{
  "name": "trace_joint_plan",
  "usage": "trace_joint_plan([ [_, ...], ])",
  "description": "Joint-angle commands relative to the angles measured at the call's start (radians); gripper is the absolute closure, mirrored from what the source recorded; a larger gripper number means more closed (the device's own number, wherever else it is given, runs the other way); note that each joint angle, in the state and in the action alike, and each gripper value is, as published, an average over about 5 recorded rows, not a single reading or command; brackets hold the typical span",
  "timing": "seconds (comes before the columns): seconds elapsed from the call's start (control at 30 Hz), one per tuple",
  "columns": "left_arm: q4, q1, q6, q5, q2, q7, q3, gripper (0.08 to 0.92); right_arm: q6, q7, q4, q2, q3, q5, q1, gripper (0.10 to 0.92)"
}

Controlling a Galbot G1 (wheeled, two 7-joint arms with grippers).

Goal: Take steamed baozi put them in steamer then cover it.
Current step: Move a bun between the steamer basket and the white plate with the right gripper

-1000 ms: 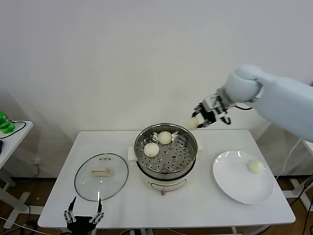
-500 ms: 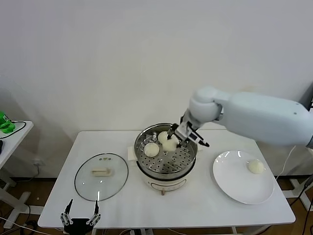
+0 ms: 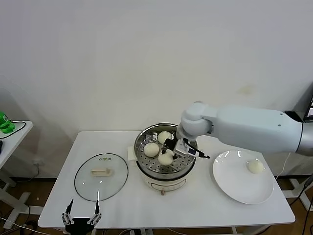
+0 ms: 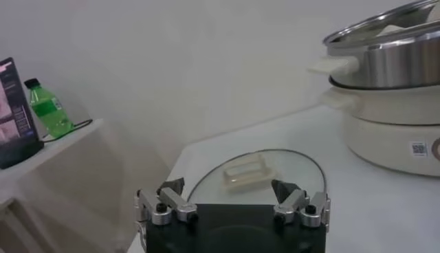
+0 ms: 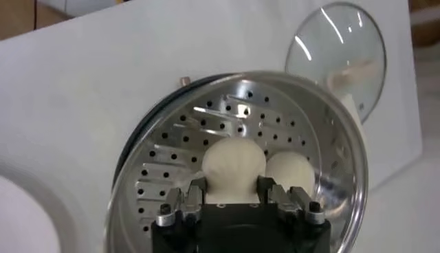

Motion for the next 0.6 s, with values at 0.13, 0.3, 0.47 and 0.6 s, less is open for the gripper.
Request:
trace_joint_plan([
  [0.13,0.009,-0.002,-0.002,-0.003,-0.001,-0.002,-0.001,0.177,0.141,0.018,-0.049,0.011,-0.012,-0.099,-0.019,0.544],
  [0.3,0.008,-0.004,-0.002,-0.003,-0.002,-0.002,0.001,0.177,0.166,0.020,-0.057,0.002,-0.012,-0.109,-0.025,0.534],
  [0.47,0.008,-0.006,-0.001,-0.003,-0.003,-0.003,0.002,0.177,0.177,0.025,-0.059,-0.002,-0.015,-0.111,-0.032,0.516],
  [0.6,0.007,-0.005,-0.002,-0.003,-0.003,-0.003,0.002,0.177,0.183,0.029,-0.059,-0.002,-0.014,-0.119,-0.037,0.509],
])
